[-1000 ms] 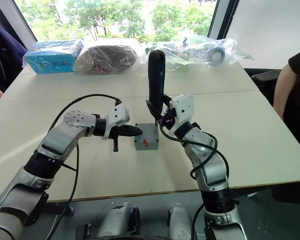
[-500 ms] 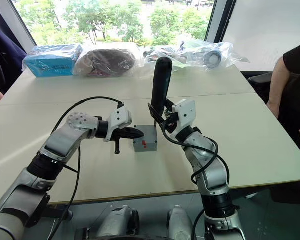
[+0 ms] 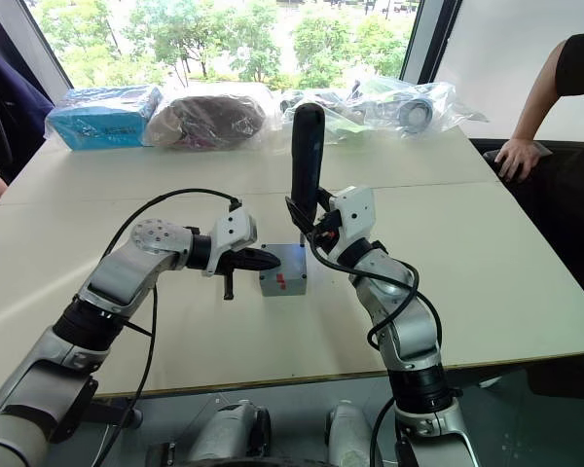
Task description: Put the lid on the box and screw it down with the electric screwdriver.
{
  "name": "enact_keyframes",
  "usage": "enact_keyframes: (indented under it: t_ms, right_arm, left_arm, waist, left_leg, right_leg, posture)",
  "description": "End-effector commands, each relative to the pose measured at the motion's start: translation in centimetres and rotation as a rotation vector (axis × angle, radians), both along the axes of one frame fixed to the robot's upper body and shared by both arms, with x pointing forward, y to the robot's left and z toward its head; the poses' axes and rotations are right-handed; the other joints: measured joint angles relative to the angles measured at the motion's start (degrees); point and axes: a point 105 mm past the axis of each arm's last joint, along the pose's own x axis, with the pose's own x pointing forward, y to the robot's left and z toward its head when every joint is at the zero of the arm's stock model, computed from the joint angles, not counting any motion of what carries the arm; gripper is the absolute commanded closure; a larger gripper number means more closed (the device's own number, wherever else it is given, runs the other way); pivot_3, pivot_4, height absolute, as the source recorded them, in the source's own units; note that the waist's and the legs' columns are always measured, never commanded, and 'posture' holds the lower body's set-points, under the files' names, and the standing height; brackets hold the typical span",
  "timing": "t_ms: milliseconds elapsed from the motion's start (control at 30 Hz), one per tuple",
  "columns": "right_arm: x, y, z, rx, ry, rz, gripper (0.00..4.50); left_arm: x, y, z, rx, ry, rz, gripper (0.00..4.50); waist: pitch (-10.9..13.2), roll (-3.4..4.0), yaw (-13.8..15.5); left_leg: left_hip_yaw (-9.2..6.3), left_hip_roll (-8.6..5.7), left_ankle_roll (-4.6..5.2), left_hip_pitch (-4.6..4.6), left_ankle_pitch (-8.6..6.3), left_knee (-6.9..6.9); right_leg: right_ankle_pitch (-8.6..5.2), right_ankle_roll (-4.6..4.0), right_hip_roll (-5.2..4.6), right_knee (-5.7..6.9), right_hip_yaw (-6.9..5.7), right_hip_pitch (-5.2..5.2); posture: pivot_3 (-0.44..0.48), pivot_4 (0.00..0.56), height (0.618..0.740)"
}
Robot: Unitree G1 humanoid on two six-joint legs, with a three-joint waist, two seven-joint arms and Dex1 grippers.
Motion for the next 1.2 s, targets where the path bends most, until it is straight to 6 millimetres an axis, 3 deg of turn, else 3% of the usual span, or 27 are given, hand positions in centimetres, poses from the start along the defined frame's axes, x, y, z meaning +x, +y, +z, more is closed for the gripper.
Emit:
enact_keyframes:
  t_ms: [33, 533, 833, 1000, 1100, 1200]
  right_arm:
    - [-0.4, 0.2, -7.6, -0.095, 0.295, 0.016, 2.69]
    - [-0.1, -0.5, -5.3, -0.086, 0.219, 0.011, 2.69]
    - [-0.1, -3.1, 9.2, 0.022, -0.117, -0.021, 2.69]
    - [-0.6, -5.3, 14.7, 0.089, -0.152, -0.056, 2.69]
    - [-0.6, -6.4, 16.1, 0.133, -0.083, -0.059, 2.69]
    - [-0.7, -8.4, 14.3, 0.087, 0.178, -0.015, 2.69]
  left_arm:
    - [-0.1, 0.1, -0.2, 0.006, -0.004, -0.001, 4.5]
    - [-0.2, -0.3, -0.4, -0.004, 0.002, -0.002, 4.5]
    - [-0.3, -0.1, -1.2, -0.067, 0.072, 0.045, 4.5]
    - [0.0, -0.3, -0.9, -0.144, 0.099, 0.086, 4.5]
    - [0.6, -0.5, 0.2, -0.226, 0.074, 0.133, 4.5]
    - [0.5, -0.3, 3.2, -0.349, 0.082, 0.131, 4.5]
  waist:
    - [0.0, 0.0, 0.0]
    - [0.0, 0.02, 0.03]
    - [0.59, 0.64, 0.26]
    - [0.63, 0.7, 0.3]
    - [0.64, 0.71, 0.23]
    - [0.83, 0.6, 0.19]
  left_leg:
    - [-0.01, 0.0, 0.0, 0.0, 0.0, -0.02]
    - [-0.1, 0.0, -0.18, -0.04, -0.1, -0.23]
    - [-0.11, -0.09, -0.08, -0.59, -0.04, -0.24]
    - [-0.05, -0.23, -0.08, -1.65, 0.1, -0.08]
    - [-0.02, -0.23, -0.06, -1.76, 0.11, -0.09]
    - [0.0, -0.22, -0.04, -1.78, 0.12, -0.06]
  right_leg:
    - [0.0, 0.0, -0.01, -0.01, 0.0, 0.0]
    - [-0.05, -0.08, -0.18, -0.17, 0.01, -0.06]
    - [-0.03, -0.1, -0.32, -0.26, -0.04, -0.55]
    - [0.02, -0.09, -0.39, 0.01, -0.07, -1.37]
    - [0.04, -0.06, -0.31, 0.02, -0.12, -1.48]
    - [0.11, 0.07, -0.24, 0.05, -0.17, -1.48]
  posture:
    - [0.0, 0.15, 0.74]
    - [0.0, 0.15, 0.74]
    - [0.0, 0.15, 0.74]
    - [0.0, 0.15, 0.74]
    - [0.0, 0.15, 0.74]
    - [0.0, 0.15, 0.74]
